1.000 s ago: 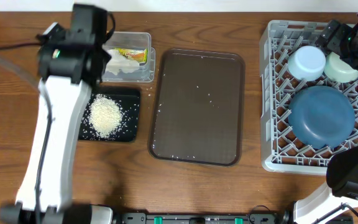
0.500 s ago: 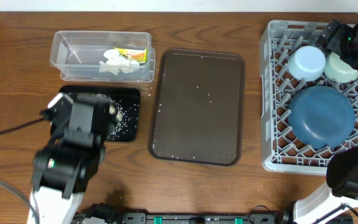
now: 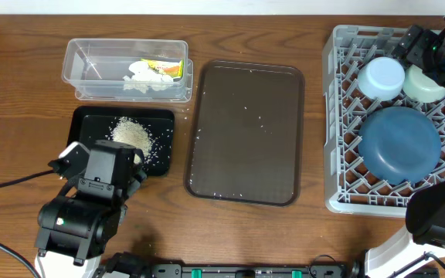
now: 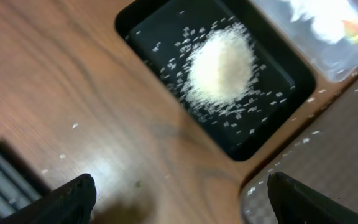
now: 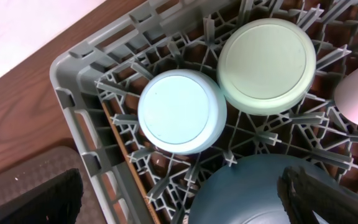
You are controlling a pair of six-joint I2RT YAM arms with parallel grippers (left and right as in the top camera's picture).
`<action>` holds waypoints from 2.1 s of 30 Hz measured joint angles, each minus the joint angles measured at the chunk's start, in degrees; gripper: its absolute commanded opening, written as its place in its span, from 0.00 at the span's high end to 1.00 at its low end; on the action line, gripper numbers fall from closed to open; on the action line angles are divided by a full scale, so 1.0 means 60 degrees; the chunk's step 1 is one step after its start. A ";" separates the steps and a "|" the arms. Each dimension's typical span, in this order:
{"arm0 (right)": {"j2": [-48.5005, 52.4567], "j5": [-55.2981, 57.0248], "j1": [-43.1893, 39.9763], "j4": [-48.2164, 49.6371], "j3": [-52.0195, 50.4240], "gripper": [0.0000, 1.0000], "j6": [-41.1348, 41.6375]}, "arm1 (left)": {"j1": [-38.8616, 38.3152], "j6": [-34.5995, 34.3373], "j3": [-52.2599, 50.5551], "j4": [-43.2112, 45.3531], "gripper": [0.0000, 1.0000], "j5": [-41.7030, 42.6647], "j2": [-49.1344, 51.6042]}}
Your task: Sort waste into correct bins and load items into the dishwasher rack
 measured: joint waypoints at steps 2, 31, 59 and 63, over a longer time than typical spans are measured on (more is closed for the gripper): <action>0.0000 -0.0004 0.0000 0.0000 0.0000 0.01 0.0000 | 0.0000 0.0000 0.0000 -0.0080 0.10 0.0047 -0.0004; 0.0000 0.0000 0.0000 0.0000 0.0004 0.01 0.0000 | 0.1923 0.8371 -0.6914 0.8400 0.09 0.4397 -0.4728; 0.0000 0.0000 0.0000 0.0000 0.0004 0.01 0.0000 | 0.2237 0.9296 -0.9566 1.1540 0.08 0.4940 -0.7989; 0.0000 0.0000 0.0000 -0.0004 0.0004 0.01 0.0000 | 0.2237 0.9296 -0.9825 1.1726 0.08 0.4900 -0.8258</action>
